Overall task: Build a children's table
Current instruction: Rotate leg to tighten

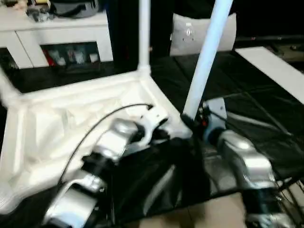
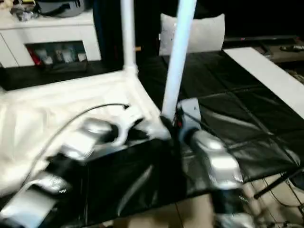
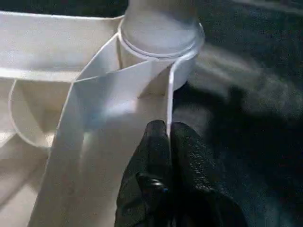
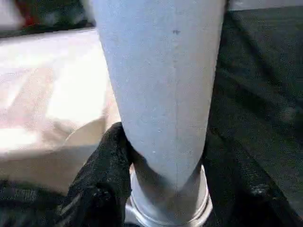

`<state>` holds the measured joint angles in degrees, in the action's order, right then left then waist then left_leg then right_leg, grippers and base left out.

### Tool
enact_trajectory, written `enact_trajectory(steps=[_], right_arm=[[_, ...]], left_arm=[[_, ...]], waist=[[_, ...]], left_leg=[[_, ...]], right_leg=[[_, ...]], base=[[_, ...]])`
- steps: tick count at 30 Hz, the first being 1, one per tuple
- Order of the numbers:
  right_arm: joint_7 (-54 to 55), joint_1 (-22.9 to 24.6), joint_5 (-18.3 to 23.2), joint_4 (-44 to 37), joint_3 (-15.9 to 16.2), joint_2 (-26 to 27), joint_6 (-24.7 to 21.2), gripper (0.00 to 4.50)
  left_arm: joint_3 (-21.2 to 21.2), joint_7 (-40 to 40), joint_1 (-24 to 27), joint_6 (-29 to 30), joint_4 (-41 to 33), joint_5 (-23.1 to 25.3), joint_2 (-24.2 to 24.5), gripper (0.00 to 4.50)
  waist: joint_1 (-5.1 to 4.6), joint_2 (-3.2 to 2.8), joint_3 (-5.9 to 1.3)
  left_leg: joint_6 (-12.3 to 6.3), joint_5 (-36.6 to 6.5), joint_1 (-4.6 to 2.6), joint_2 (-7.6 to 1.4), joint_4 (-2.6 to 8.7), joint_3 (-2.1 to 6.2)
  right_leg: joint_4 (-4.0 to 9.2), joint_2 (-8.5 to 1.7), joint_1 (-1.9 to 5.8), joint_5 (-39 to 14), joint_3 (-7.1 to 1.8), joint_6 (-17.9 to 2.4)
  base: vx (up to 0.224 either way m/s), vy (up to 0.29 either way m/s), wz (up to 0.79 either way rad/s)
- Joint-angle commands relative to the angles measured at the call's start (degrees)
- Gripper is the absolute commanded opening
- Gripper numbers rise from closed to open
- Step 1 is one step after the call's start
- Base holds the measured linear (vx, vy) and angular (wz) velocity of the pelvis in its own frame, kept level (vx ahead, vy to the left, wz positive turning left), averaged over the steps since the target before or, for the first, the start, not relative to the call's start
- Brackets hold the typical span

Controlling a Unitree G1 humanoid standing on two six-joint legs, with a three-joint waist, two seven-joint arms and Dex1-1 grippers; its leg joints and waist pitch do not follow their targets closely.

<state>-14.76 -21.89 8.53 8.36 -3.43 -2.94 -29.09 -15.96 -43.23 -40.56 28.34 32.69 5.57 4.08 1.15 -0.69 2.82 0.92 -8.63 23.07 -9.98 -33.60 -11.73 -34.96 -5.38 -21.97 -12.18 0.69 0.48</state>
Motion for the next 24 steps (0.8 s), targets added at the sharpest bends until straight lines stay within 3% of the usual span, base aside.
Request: enact_trajectory(steps=[1, 6, 9, 11, 12, 13, 16, 19, 20, 23, 24], right_arm=[[1.73, 0.56, 0.07, 3.09, 2.72, 3.04, 0.27, 2.59], [1.21, 2.03, -1.00, 0.45, 2.71, 1.27, 1.94, 3.05], [-0.46, 3.95, -2.97, -2.49, 4.69, -1.46, 2.67, 3.35], [-1.48, 6.79, -4.33, -6.14, 5.48, -4.12, 2.59, 3.41], [-2.23, 7.95, -4.02, -7.71, 5.31, -4.94, 2.39, 3.49], [-2.76, 8.77, -3.76, -8.66, 5.23, -5.44, 2.54, 3.57], [-3.35, 11.50, -4.28, -12.32, 4.86, -7.49, 3.57, 3.94], [-5.71, 14.31, 0.42, -18.35, 3.25, -7.34, 2.88, 4.05], [-6.44, 14.81, 1.27, -19.94, 3.38, -7.50, 2.64, 4.29], [-9.95, 15.56, 3.21, -24.94, 5.08, -9.48, 0.04, 4.43], [-10.97, 15.40, 3.34, -25.35, 5.74, -10.16, -0.36, 4.47]], left_arm=[[-0.20, 1.11, -2.42, -4.96, -0.74, -0.38, -2.67, 0.00], [-2.05, -2.40, -1.98, -10.13, 0.39, 0.32, -0.09, 0.00], [-2.17, -3.03, -1.88, -12.18, 1.14, 0.49, 1.14, 0.00], [-1.39, -3.65, -1.36, -13.51, 1.19, -0.37, 1.78, 0.00], [-0.79, -3.84, -1.07, -13.67, 0.89, -0.95, 1.90, 0.00], [-0.36, -3.99, -0.89, -14.15, 0.93, -1.27, 1.90, 0.00], [1.02, -4.07, 0.17, -15.91, -1.07, -2.55, 2.18, 0.57], [1.67, -5.43, 2.45, -13.95, -6.23, -4.51, 3.02, 0.65], [1.85, -5.50, 3.14, -13.00, -7.87, -4.67, 3.55, 0.90], [2.87, -6.59, 6.81, -8.37, -15.90, -5.42, 7.23, 1.02], [3.29, -6.64, 7.81, -7.06, -17.76, -5.50, 8.35, 1.10]], waist=[[0.11, -0.25, -3.72], [0.40, -0.38, -3.98], [0.79, -0.24, -3.97], [0.76, 0.09, -3.87], [1.23, 0.07, -3.73], [1.03, 0.31, -3.70], [1.01, 0.49, -3.51], [1.00, 0.55, -3.43], [1.04, 0.49, -3.47], [0.73, 0.39, -3.24], [0.58, 0.16, -3.16]], left_leg=[[2.11, -18.21, -2.06, -2.44, 4.42, 1.88], [0.25, -13.47, -1.88, -2.44, 4.15, 1.65], [-0.62, -12.14, -1.85, -2.46, 4.03, 1.51], [-0.76, -12.34, -1.82, -2.49, 4.06, 1.49], [-1.00, -13.11, -2.10, -2.70, 4.07, 1.43], [-1.01, -13.30, -1.88, -2.69, 4.15, 1.52], [-0.79, -14.67, -1.80, -2.71, 4.30, 1.57], [-1.13, -15.64, -1.81, -2.98, 4.44, 1.64], [-1.23, -15.56, -1.85, -2.95, 4.43, 1.66], [-1.36, -15.30, -1.55, -2.97, 4.69, 1.78], [-0.92, -16.03, -1.76, -2.93, 4.67, 1.70]], right_leg=[[5.03, -2.15, 0.71, -10.97, -1.12, -9.65], [4.31, -2.01, 1.32, -1.96, -1.01, -10.89], [4.15, -2.05, 1.62, -0.43, -0.99, -11.13], [4.27, -2.07, 1.63, -1.23, -0.98, -11.20], [4.48, -2.20, 1.51, -3.26, -1.13, -10.69], [4.42, -2.25, 1.63, -3.80, -1.11, -10.75], [4.72, -2.29, 1.52, -7.35, -1.08, -10.45], [4.68, -2.42, 1.36, -8.68, -1.11, -10.53], [4.66, -2.37, 1.34, -8.61, -1.06, -10.50], [4.54, -2.18, 1.50, -8.50, -1.03, -9.98], [4.65, -2.04, 1.20, -9.62, -1.08, -9.79]], base=[[0.000, 0.000, 0.00], [0.000, 0.000, 0.00], [0.000, 0.000, 0.00], [0.000, 0.000, 0.00], [0.000, 0.000, 0.00], [0.000, 0.000, 0.00], [0.000, 0.000, 0.00], [0.000, 0.000, 0.00], [0.000, 0.000, 0.00], [0.000, 0.000, 0.00], [0.000, 0.000, 0.00]])
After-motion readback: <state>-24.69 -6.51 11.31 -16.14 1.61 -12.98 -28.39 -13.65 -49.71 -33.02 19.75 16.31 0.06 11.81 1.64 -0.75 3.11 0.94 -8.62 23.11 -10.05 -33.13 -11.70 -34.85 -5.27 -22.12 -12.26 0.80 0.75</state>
